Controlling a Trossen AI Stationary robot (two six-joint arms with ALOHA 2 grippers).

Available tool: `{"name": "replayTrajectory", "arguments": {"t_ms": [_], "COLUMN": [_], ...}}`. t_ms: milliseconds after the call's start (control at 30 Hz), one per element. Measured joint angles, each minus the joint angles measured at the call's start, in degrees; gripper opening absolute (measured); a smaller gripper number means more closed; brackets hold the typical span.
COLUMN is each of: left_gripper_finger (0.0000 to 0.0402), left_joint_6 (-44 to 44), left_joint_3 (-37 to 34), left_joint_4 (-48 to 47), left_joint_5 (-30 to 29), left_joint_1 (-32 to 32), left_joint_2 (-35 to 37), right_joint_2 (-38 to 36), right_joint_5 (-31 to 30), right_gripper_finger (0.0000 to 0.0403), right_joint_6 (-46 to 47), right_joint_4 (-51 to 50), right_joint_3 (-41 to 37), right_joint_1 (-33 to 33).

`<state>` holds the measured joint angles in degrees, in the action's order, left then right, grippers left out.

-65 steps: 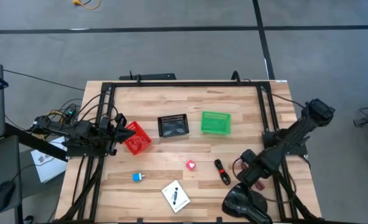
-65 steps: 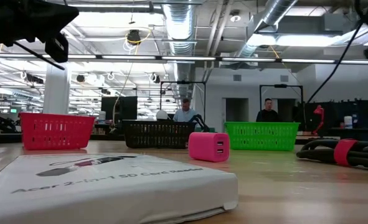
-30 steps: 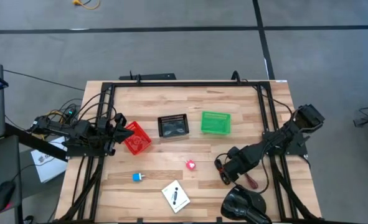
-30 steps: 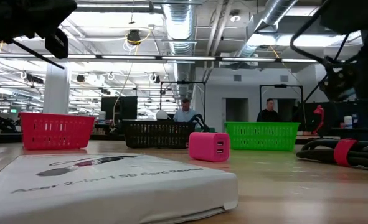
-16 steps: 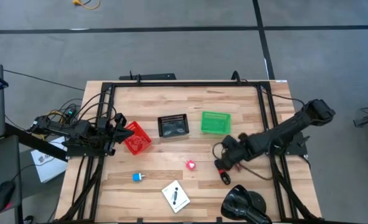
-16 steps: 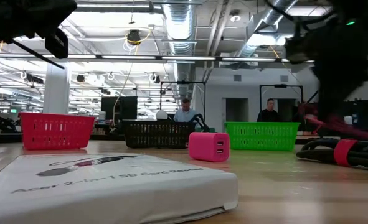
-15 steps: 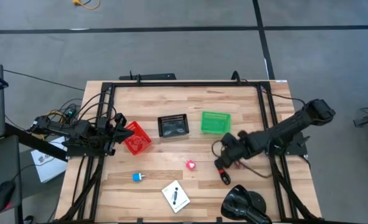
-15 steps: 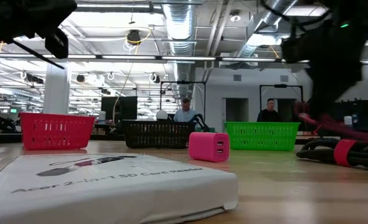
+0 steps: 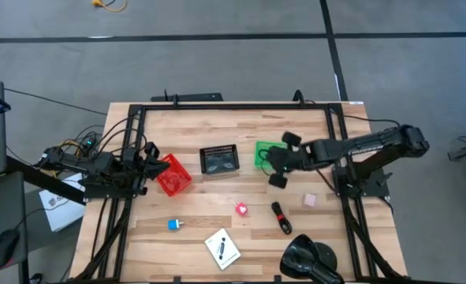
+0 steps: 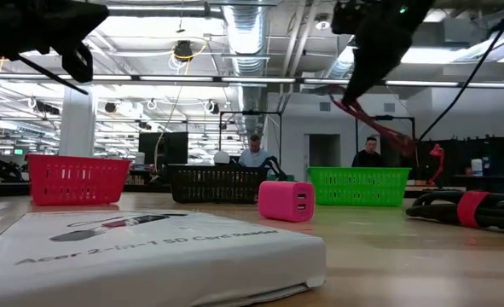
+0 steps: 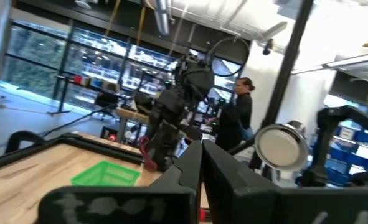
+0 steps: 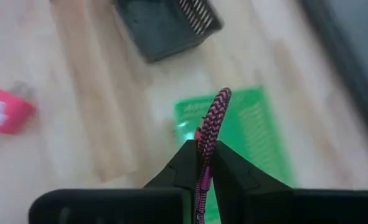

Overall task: Pick and place items into bin
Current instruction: Put the pink charger cable into the green bin

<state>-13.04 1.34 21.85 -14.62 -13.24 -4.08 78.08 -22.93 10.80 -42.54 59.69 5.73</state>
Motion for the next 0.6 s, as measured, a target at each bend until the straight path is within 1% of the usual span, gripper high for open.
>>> {"name": "replayTrajectory", "arguments": {"t_ms": [67,133,200,267,333,400,600], "left_gripper_finger": [0.0,0.0,0.0,0.0,0.0,0.0,0.0], "left_joint_6": [0.0,0.0,-0.02,-0.37,-1.47,-2.29,-2.78], "left_joint_3": [0.0,0.0,0.0,-0.02,-0.02,-0.02,-0.04], "left_joint_4": [0.0,0.0,-0.05,-0.3,-0.47,-1.26,-1.87], "left_joint_5": [-0.84,-0.95,-1.12,-1.05,-1.11,-1.12,-1.17], "left_joint_1": [0.0,0.0,0.0,-0.02,-0.02,0.0,0.0], "left_joint_2": [0.0,-0.01,0.0,0.0,-0.03,0.11,-0.02], "right_joint_2": [0.48,2.07,2.78,4.87,7.02,9.64,16.18], "right_joint_5": [-0.22,-1.13,-1.21,0.13,2.14,3.26,3.51], "right_gripper_finger": [0.0025,0.0029,0.0028,0.0024,0.0022,0.0022,0.0035], "right_joint_6": [-5.55,-8.44,-10.68,-11.87,-12.11,-12.28,-12.91], "right_joint_4": [0.49,3.95,4.51,8.37,6.27,6.62,3.46], "right_joint_3": [0.71,1.44,1.35,1.78,1.34,1.46,1.44], "right_joint_1": [-2.17,-4.54,-7.24,-9.76,-11.85,-12.83,-14.18]}}
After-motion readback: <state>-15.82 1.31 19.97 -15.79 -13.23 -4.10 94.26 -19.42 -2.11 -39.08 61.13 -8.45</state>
